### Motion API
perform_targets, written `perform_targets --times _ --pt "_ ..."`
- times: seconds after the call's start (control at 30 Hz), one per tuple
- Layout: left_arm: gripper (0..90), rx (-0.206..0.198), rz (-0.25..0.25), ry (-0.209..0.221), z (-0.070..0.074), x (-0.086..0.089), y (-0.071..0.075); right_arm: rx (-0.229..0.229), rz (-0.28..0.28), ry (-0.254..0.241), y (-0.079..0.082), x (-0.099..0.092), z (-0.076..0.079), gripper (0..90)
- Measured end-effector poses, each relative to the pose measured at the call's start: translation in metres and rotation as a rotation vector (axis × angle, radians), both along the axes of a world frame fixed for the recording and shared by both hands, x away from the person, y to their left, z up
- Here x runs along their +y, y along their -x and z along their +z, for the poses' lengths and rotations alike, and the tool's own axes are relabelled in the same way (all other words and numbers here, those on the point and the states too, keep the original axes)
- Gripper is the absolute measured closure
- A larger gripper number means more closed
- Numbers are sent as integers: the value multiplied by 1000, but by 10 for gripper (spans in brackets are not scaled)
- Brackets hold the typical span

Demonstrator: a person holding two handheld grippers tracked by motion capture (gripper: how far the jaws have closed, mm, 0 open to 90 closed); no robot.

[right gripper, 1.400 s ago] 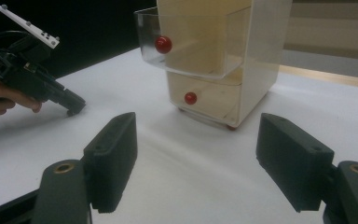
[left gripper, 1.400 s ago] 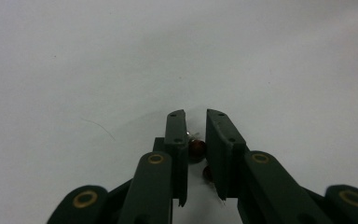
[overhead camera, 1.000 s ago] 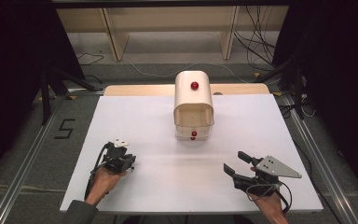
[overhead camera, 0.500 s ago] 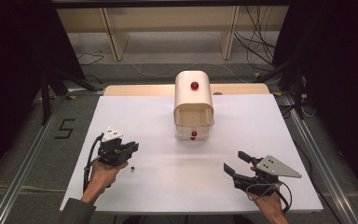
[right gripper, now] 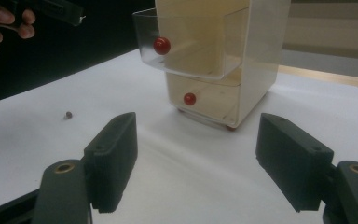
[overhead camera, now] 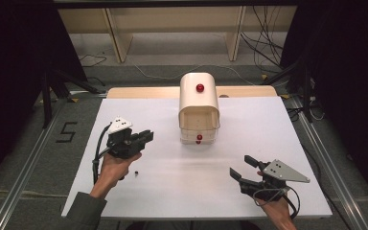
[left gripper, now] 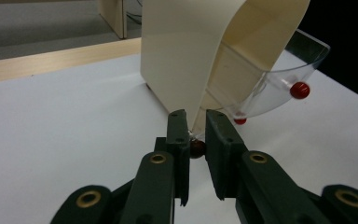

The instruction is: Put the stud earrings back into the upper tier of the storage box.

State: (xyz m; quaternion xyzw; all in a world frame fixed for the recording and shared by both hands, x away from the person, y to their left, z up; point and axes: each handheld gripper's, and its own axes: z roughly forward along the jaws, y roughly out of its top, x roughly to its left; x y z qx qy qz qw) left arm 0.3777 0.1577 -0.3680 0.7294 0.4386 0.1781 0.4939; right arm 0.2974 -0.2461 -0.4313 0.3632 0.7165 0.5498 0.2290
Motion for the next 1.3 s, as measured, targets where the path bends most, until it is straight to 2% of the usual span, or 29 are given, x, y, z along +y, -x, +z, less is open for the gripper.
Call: perform_targets --times 0.4,0.8,1.17,1.3 --pt "794 -41 -44 24 16 -25 -9 1 4 4 1 0 1 298" --pt "794 -66 -82 14 27 -53 -21 0 7 1 1 0 1 298" --pt "794 -76 -98 35 29 -69 -31 5 11 0 1 1 0 298" --pt "793 -80 -107 28 27 -77 -34 5 12 0 0 0 0 298"
